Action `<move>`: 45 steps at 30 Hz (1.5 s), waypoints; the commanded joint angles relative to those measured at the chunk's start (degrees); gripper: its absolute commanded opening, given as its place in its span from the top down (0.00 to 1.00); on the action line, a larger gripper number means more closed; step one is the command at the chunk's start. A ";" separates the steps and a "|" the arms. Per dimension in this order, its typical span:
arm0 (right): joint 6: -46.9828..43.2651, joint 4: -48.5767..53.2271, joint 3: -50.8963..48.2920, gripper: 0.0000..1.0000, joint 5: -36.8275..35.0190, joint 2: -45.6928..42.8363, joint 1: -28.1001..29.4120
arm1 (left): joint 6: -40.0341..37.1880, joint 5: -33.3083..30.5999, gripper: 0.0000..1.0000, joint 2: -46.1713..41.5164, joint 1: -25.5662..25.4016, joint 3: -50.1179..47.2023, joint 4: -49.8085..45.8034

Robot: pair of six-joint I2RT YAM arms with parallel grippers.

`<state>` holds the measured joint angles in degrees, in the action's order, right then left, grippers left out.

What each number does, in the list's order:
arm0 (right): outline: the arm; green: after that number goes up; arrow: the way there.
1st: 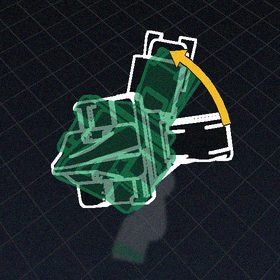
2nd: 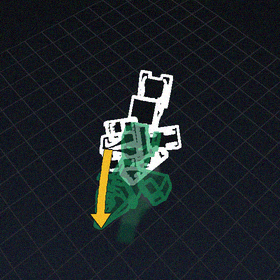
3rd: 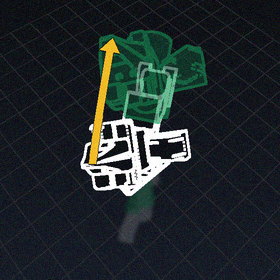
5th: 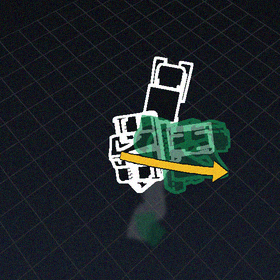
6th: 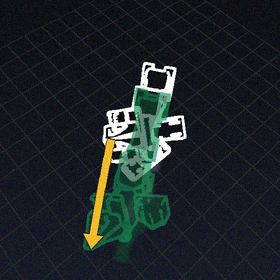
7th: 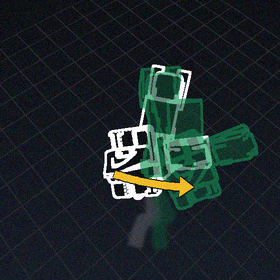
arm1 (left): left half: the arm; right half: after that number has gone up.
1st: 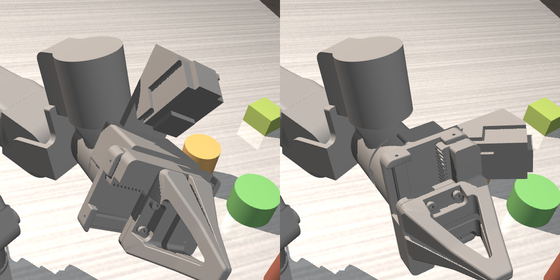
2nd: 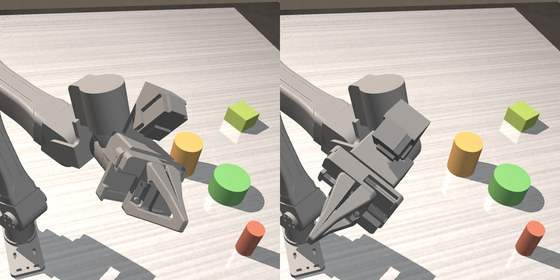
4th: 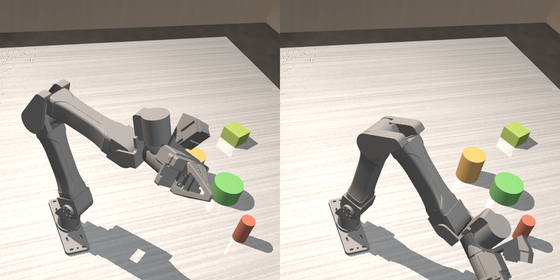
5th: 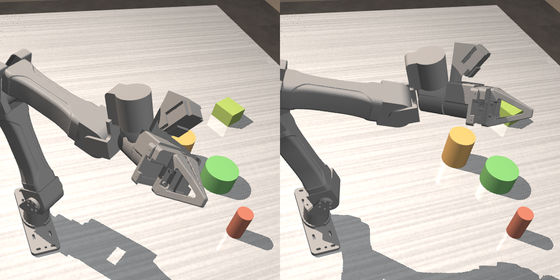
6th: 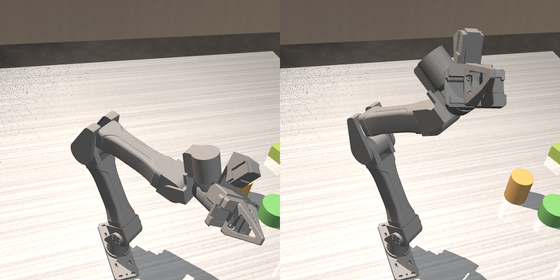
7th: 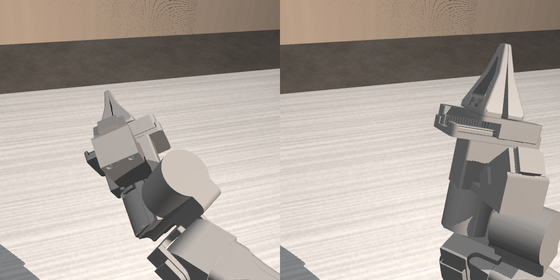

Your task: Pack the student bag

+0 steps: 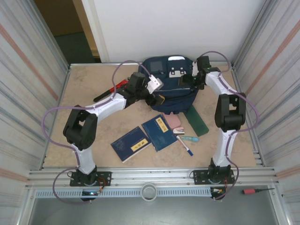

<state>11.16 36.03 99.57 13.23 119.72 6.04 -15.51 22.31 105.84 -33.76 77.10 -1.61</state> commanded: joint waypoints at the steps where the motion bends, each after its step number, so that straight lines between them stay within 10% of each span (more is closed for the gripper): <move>1: -2.88 4.59 4.37 0.16 0.36 3.85 0.49 | 1.97 -1.45 0.27 -2.22 0.10 -1.54 1.13; 11: -1.82 2.38 5.20 1.00 9.31 2.04 -1.77 | 1.89 -3.21 0.28 -3.13 0.19 -4.57 2.76; 22: 13.73 -10.16 5.01 1.00 33.51 -7.94 -5.78 | -9.00 -4.71 0.27 -7.79 0.62 -5.53 9.72; 45: 28.72 -18.17 7.48 1.00 40.72 -5.64 -5.31 | -18.50 6.64 0.27 -2.70 -1.81 6.25 -4.34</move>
<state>38.30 22.41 103.28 48.62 115.28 0.36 -32.16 25.87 102.87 -34.79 81.84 -2.96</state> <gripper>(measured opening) 0.052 0.736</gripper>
